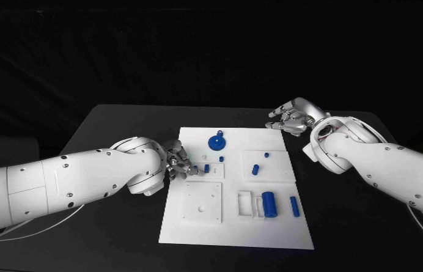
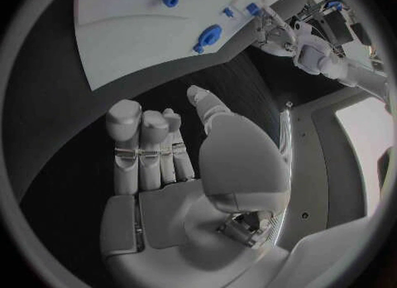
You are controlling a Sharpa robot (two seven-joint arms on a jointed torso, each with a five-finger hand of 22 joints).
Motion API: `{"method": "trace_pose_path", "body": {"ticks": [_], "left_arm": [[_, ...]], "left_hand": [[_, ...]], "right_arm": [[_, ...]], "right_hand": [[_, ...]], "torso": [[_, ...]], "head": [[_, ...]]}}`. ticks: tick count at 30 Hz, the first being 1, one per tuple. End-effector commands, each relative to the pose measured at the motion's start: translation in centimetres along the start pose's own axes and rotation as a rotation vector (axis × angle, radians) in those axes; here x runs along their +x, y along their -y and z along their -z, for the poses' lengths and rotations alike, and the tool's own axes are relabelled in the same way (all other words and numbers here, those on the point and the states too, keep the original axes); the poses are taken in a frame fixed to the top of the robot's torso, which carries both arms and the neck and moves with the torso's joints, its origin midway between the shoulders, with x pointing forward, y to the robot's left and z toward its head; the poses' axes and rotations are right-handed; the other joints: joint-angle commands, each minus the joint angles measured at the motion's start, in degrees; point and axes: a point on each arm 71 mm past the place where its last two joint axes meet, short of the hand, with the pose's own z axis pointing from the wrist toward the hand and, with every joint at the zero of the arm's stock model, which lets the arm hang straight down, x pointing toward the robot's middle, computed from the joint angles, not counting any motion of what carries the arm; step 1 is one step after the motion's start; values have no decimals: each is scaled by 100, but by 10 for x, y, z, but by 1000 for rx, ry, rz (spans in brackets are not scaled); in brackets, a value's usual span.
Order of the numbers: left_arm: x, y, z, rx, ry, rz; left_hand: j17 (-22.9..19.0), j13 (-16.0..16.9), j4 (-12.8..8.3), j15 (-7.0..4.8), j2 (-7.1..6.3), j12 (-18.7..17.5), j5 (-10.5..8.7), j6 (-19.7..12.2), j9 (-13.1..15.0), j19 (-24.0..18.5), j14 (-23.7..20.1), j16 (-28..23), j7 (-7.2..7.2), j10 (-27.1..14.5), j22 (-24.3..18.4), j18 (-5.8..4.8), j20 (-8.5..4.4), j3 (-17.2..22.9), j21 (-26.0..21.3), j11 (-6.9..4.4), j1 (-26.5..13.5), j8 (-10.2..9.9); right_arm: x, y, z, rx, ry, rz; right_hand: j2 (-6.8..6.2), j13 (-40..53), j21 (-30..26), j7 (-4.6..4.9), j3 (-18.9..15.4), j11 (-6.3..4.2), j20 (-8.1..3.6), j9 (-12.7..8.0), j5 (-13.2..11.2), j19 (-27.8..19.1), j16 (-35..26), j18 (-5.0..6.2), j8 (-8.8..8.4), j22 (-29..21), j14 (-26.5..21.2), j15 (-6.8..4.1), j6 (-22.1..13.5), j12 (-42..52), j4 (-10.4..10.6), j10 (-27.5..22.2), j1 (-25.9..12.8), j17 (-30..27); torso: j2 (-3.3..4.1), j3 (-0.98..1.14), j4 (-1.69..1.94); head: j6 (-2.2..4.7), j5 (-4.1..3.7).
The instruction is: Assemble the parts on the task board
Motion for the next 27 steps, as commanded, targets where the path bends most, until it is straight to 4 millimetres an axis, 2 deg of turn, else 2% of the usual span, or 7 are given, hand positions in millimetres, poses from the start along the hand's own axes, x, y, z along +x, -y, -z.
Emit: {"method": "trace_pose_path", "body": {"ticks": [1,3,5,6,10,27], "left_arm": [[3,0,1,5,-27,19],[2,-1,2,2,-28,21],[2,-2,2,-2,-30,22],[2,-3,3,-3,-30,22],[2,-4,3,-6,-36,20],[2,-9,9,-15,-58,12]], "left_hand": [[-15,6,-45,10,36,-26,-42,-117,-539,-38,-34,20,56,265,93,-37,-4,-18,-36,45,-41,-42],[-27,13,-51,14,35,-28,-55,-173,-795,-28,-33,28,80,266,95,-32,1,-26,-46,53,-44,-23],[-36,15,-56,15,31,-34,-61,-178,-915,-25,-39,27,83,266,96,-31,1,-31,-54,53,-44,15],[-50,16,-64,14,25,-47,-77,-190,-1091,-18,-44,29,86,265,97,-30,0,-43,-64,52,-44,81],[-70,17,-91,12,22,-68,-96,-256,-1302,-8,-47,35,98,264,98,-37,-5,-65,-82,57,-36,211],[-91,-3,-242,29,37,-191,-133,-480,-1520,-22,-97,23,156,256,98,-38,5,-121,-127,76,25,258]], "right_arm": [[1,-1,0,-9,-9,1],[1,0,0,-9,-10,1],[2,0,0,-8,-10,1],[2,0,0,-8,-11,0],[2,0,0,-7,-12,0],[4,2,1,-4,-15,-3]], "right_hand": [[-9,-6,-28,-4,-33,-12,-10,-7,36,237,-27,89,-29,525,23,-16,-9,-19,-9,-2,-68,-8],[-9,-6,-28,-4,-33,-12,-10,-7,36,237,-27,89,-29,525,23,-16,-9,-19,-9,-2,-68,-8],[-9,-6,-28,-4,-33,-12,-10,-7,36,237,-27,89,-29,525,23,-16,-9,-19,-9,-2,-68,-8],[-13,-17,-51,-3,-47,-11,-9,-8,41,233,-46,91,-31,520,17,-15,-15,-31,-9,-11,-72,-23],[-12,-31,-72,-3,-51,-11,-9,-8,44,231,-62,94,-31,515,12,-15,-20,-46,-9,-22,-72,-36],[0,-206,-183,0,-97,-12,-9,-7,56,231,-148,99,-30,495,6,-16,-38,-206,-21,-85,-70,-103]], "torso": [[-2,4,2],[-4,3,3],[-4,7,-1],[-4,6,-3],[1,5,-9],[-8,3,3]], "head": [[0,9],[0,9],[4,7],[5,7],[7,1],[20,2]]}}
